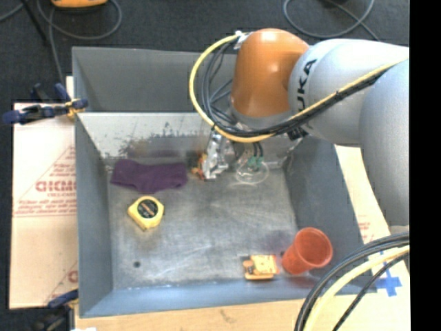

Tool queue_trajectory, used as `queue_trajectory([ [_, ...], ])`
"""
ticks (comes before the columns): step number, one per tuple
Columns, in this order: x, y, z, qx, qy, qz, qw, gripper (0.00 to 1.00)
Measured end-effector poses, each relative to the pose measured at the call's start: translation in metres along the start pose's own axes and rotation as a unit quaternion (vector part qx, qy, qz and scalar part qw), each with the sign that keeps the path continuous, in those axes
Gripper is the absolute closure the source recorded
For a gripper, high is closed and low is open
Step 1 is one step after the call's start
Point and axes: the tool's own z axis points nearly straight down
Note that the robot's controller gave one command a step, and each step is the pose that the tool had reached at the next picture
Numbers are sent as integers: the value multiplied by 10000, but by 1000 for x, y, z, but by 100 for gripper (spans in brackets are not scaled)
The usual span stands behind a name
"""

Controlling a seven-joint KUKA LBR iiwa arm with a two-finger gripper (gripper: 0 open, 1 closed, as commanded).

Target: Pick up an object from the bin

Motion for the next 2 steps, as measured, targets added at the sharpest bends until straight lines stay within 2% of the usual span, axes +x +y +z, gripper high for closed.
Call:
queue_trajectory([
  [1, -5, 50, -10, 15, 23, -109, 9999, 100],
  [2, 26, 77, -21, -2, 33, -1104, 9939, 100],
])
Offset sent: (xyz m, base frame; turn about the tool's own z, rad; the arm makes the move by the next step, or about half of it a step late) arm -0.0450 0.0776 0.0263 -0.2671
